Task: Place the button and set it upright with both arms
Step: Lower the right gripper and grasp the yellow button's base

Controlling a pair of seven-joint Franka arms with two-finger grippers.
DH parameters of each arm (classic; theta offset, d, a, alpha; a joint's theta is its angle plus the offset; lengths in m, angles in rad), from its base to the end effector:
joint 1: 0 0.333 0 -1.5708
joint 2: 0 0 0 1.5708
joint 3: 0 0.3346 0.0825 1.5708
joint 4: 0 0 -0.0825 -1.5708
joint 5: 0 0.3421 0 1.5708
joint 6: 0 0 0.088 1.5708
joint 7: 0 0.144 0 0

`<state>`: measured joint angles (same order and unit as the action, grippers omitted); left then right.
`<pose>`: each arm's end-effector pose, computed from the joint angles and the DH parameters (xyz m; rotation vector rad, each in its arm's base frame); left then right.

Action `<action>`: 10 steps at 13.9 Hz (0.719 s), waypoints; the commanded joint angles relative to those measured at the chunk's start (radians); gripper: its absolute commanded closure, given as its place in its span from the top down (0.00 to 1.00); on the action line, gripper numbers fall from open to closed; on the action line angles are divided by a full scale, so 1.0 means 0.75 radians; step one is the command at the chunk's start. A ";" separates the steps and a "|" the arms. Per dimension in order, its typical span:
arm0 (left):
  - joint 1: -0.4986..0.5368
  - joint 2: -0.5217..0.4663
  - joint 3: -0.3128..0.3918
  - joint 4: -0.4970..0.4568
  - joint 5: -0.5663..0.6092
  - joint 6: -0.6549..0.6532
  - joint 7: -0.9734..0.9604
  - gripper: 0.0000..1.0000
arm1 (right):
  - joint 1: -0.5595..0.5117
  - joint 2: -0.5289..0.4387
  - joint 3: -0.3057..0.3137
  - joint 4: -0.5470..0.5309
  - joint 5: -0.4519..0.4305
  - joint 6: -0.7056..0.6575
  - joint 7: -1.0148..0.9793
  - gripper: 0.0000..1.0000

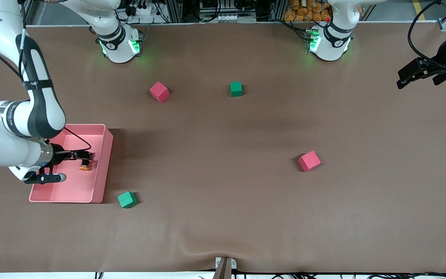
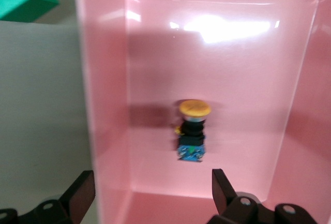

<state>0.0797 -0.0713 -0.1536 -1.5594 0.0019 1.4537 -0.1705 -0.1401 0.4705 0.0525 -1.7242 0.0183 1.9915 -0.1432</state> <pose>0.4743 -0.0379 0.6357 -3.1205 -0.1520 0.0522 0.6058 -0.0542 0.3025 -3.0629 -0.0661 0.3023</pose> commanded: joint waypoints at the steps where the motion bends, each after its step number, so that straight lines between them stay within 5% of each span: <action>1: 0.006 -0.003 -0.004 0.005 -0.021 -0.018 0.035 1.00 | -0.022 0.054 -0.015 0.002 -0.016 0.079 -0.054 1.00; 10: -0.002 0.023 -0.004 -0.003 -0.021 -0.018 0.019 1.00 | -0.030 0.131 -0.027 -0.170 0.002 0.374 -0.069 1.00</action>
<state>0.0773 -0.0679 -0.1552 -1.5732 0.0019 1.4510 -0.1692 -0.1469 0.5672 0.0249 -1.8358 0.0185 2.2445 -0.1823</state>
